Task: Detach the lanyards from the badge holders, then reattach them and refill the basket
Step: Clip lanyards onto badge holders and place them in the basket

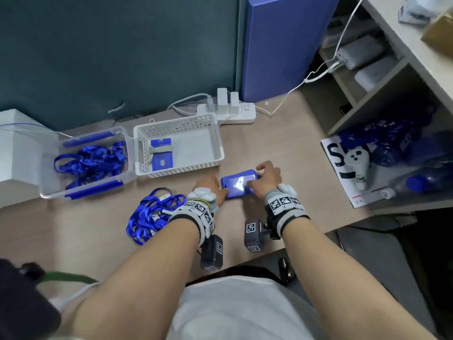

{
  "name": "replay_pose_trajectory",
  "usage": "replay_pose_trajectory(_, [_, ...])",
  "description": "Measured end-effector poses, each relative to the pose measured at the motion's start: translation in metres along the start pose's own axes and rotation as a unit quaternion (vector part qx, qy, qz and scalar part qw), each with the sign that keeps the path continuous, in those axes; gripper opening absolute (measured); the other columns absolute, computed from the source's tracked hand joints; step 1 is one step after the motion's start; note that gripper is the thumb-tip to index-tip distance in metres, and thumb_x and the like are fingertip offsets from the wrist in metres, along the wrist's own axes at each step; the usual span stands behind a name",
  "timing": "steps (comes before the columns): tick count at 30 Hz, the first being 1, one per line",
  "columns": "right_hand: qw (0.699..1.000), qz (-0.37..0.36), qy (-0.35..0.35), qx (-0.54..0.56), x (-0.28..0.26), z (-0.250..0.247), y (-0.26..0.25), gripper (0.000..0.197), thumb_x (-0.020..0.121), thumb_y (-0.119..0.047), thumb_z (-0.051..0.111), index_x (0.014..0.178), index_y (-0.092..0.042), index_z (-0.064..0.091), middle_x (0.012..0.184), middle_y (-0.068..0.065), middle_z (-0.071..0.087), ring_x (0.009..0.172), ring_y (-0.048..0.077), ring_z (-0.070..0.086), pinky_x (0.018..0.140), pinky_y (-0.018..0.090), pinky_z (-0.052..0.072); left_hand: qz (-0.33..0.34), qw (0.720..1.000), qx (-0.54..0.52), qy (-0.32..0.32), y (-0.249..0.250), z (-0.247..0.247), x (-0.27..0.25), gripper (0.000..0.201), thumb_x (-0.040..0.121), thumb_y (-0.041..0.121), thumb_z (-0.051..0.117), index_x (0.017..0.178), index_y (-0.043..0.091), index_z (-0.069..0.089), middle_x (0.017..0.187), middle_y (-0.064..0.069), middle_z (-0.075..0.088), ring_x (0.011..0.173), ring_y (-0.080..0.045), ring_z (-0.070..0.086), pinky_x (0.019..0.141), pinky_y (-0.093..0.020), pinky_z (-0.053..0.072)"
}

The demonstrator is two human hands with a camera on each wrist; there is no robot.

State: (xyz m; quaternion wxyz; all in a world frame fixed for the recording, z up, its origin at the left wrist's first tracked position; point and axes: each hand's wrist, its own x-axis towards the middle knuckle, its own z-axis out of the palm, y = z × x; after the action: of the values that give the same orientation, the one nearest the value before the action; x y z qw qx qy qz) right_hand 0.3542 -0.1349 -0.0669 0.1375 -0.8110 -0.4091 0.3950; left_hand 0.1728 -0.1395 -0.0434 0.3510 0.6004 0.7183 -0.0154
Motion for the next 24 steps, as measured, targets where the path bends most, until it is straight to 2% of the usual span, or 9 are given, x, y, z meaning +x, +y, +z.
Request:
replay_pose_trajectory(3, [0.999, 0.009, -0.030, -0.022, 0.001, 0.006, 0.016, 0.047, 0.074, -0.017, 0.073, 0.112, -0.026, 0.048, 0.116, 0.003, 0.046, 0.090, 0.027, 0.059, 0.086, 0.039, 0.054, -0.017, 1.000, 0.014, -0.016, 0.006, 0.009, 0.004, 0.030, 0.082, 0.038, 0.069, 0.095, 0.013, 0.058, 0.087, -0.003, 0.063, 0.075, -0.022, 0.058, 0.056, -0.024, 0.034])
replay_pose_trajectory(6, [0.999, 0.002, -0.027, -0.018, 0.001, 0.006, 0.021, 0.048, 0.075, -0.016, 0.074, 0.116, -0.023, 0.049, 0.117, 0.004, 0.048, 0.084, 0.026, 0.058, 0.080, 0.036, 0.052, -0.036, 0.998, 0.029, -0.031, 0.008, 0.012, 0.009, 0.020, 0.090, 0.031, 0.065, 0.083, 0.015, 0.056, 0.078, -0.002, 0.057, 0.069, -0.017, 0.053, 0.064, -0.023, 0.037])
replay_pose_trajectory(8, [1.000, -0.006, -0.029, -0.009, 0.004, 0.005, 0.023, 0.048, 0.076, -0.015, 0.075, 0.117, -0.022, 0.050, 0.117, 0.004, 0.047, 0.084, 0.025, 0.057, 0.078, 0.033, 0.050, -0.043, 0.998, 0.035, -0.024, 0.006, 0.014, 0.012, 0.017, 0.090, 0.028, 0.065, 0.082, 0.015, 0.058, 0.079, -0.003, 0.060, 0.070, -0.017, 0.054, 0.067, -0.023, 0.040])
replay_pose_trajectory(11, [0.999, -0.013, -0.033, 0.002, 0.002, 0.003, 0.026, 0.048, 0.077, -0.012, 0.076, 0.118, -0.019, 0.052, 0.117, 0.003, 0.046, 0.084, 0.024, 0.057, 0.074, 0.030, 0.045, -0.047, 0.999, 0.020, -0.011, 0.001, 0.016, 0.009, 0.017, 0.085, 0.030, 0.068, 0.088, 0.013, 0.067, 0.085, -0.003, 0.068, 0.074, -0.021, 0.060, 0.062, -0.023, 0.040])
replay_pose_trajectory(15, [0.998, -0.029, -0.036, 0.052, 0.003, 0.004, 0.022, 0.042, 0.077, -0.007, 0.074, 0.113, -0.019, 0.055, 0.113, 0.004, 0.055, 0.087, 0.021, 0.060, 0.067, 0.021, 0.043, -0.074, 0.995, -0.057, 0.022, -0.002, 0.015, 0.008, 0.012, 0.084, 0.034, 0.069, 0.088, 0.023, 0.067, 0.088, 0.001, 0.070, 0.074, -0.018, 0.061, 0.052, -0.021, 0.033])
replay_pose_trajectory(18, [0.993, -0.033, -0.041, 0.104, 0.004, -0.002, 0.019, 0.031, 0.084, -0.004, 0.067, 0.108, -0.021, 0.057, 0.094, 0.000, 0.062, 0.082, 0.019, 0.061, 0.059, 0.018, 0.043, -0.075, 0.994, -0.080, 0.013, -0.004, 0.014, 0.009, 0.015, 0.079, 0.042, 0.067, 0.082, 0.028, 0.064, 0.084, 0.005, 0.069, 0.073, -0.016, 0.063, 0.059, -0.023, 0.042])
replay_pose_trajectory(21, [0.987, -0.035, -0.073, 0.138, 0.004, -0.006, 0.014, 0.020, 0.091, -0.007, 0.060, 0.107, -0.018, 0.059, 0.093, 0.005, 0.066, 0.079, 0.021, 0.063, 0.064, 0.029, 0.052, -0.079, 0.991, -0.110, -0.011, -0.011, 0.009, 0.007, 0.014, 0.076, 0.042, 0.063, 0.078, 0.029, 0.064, 0.078, 0.004, 0.071, 0.072, -0.019, 0.067, 0.063, -0.026, 0.051])
replay_pose_trajectory(24, [0.983, -0.048, -0.112, 0.136, 0.001, -0.008, -0.002, 0.017, 0.091, -0.004, 0.059, 0.100, -0.018, 0.058, 0.086, 0.008, 0.067, 0.069, 0.021, 0.062, 0.060, 0.029, 0.048, -0.073, 0.982, -0.171, 0.005, -0.022, 0.007, 0.007, 0.020, 0.069, 0.050, 0.061, 0.076, 0.032, 0.066, 0.070, 0.002, 0.072, 0.067, -0.027, 0.071, 0.066, -0.040, 0.061])
